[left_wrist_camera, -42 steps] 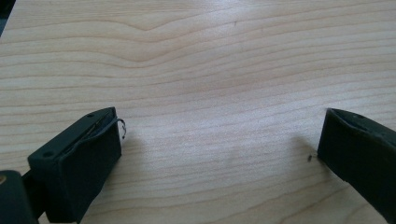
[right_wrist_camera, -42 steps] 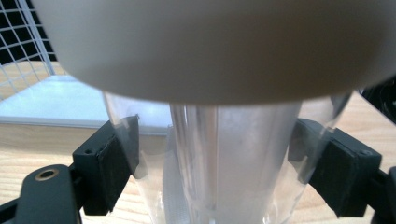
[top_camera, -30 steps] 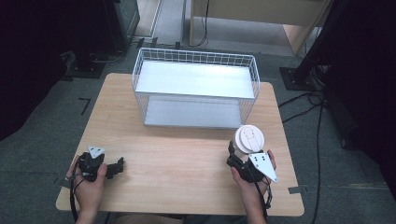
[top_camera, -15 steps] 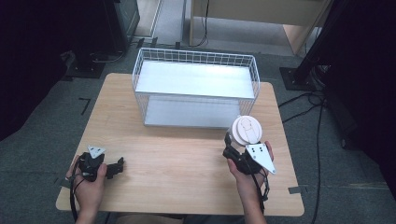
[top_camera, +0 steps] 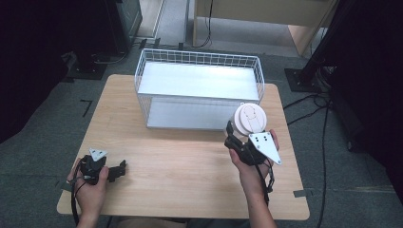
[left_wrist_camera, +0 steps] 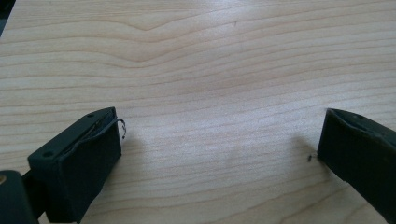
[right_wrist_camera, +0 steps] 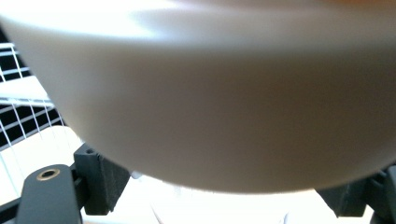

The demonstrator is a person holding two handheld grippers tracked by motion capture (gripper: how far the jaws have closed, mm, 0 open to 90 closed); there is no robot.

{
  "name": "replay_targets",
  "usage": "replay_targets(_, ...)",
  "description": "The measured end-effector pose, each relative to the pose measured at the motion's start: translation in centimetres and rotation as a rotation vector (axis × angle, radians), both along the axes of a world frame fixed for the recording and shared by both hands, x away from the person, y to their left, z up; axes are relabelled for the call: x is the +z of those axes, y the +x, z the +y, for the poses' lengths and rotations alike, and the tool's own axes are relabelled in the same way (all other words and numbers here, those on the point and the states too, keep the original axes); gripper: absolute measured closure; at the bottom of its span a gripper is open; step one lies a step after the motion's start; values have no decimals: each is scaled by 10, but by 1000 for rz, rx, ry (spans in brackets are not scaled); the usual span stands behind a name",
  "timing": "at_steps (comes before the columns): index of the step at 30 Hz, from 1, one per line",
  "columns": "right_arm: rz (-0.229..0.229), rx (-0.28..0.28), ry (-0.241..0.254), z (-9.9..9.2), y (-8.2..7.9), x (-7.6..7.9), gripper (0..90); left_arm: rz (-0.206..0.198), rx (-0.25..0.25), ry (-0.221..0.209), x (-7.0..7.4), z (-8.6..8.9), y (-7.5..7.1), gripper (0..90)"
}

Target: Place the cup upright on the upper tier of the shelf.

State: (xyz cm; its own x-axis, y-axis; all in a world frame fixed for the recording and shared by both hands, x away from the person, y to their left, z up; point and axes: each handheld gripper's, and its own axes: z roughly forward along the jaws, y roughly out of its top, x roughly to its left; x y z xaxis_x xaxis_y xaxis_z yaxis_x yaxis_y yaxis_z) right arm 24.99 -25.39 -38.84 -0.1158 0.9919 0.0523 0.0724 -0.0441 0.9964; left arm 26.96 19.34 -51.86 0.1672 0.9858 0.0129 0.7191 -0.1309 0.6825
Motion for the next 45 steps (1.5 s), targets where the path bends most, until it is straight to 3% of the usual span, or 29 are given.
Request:
replay_targets(10,-48,16,-23,9,11,28,168,-1,0,0,0,0,0,0)
replay_targets(27,-94,19,-40,13,27,59,168,1,0,0,0,0,0,0)
replay_targets(45,-91,1,-53,17,61,79,168,1,0,0,0,0,0,0)
